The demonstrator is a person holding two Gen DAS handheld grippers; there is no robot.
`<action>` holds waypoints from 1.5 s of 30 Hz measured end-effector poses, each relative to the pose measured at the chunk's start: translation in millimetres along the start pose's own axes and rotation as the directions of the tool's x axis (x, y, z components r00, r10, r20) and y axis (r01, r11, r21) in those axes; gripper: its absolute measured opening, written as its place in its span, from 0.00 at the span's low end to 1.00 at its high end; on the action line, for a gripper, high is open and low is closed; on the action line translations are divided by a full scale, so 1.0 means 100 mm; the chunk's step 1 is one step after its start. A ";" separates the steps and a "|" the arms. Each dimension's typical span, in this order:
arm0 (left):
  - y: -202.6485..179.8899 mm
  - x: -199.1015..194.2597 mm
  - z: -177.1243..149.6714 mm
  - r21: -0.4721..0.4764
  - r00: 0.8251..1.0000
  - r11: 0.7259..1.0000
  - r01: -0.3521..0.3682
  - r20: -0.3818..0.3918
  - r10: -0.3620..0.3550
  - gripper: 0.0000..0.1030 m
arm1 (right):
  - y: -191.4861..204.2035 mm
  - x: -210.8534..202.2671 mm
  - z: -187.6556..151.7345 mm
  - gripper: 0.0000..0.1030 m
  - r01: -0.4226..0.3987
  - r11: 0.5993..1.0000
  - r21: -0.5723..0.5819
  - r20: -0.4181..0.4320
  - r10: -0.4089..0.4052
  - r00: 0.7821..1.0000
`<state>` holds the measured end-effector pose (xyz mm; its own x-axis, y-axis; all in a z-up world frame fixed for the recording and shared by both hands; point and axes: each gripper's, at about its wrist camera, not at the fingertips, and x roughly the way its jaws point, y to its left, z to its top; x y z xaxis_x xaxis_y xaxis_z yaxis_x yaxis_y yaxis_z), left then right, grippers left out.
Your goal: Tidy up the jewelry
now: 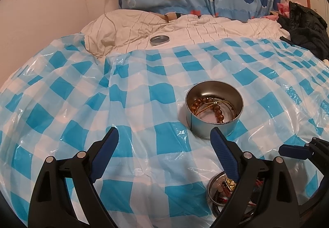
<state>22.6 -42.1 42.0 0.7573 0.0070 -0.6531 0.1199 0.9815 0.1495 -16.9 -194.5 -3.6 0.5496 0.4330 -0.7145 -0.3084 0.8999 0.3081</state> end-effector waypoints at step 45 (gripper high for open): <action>0.45 0.22 -0.14 -0.236 0.983 0.964 0.119 -0.110 -0.148 0.88 | 0.07 -0.12 -0.05 0.04 -0.263 0.963 -0.049 0.010 0.264 0.964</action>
<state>35.8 5.2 23.6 0.6556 -0.1175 -0.7459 0.0543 0.9926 -0.1086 -29.1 -193.9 4.2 0.4565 0.6558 -0.6013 -0.4803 0.7505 0.4540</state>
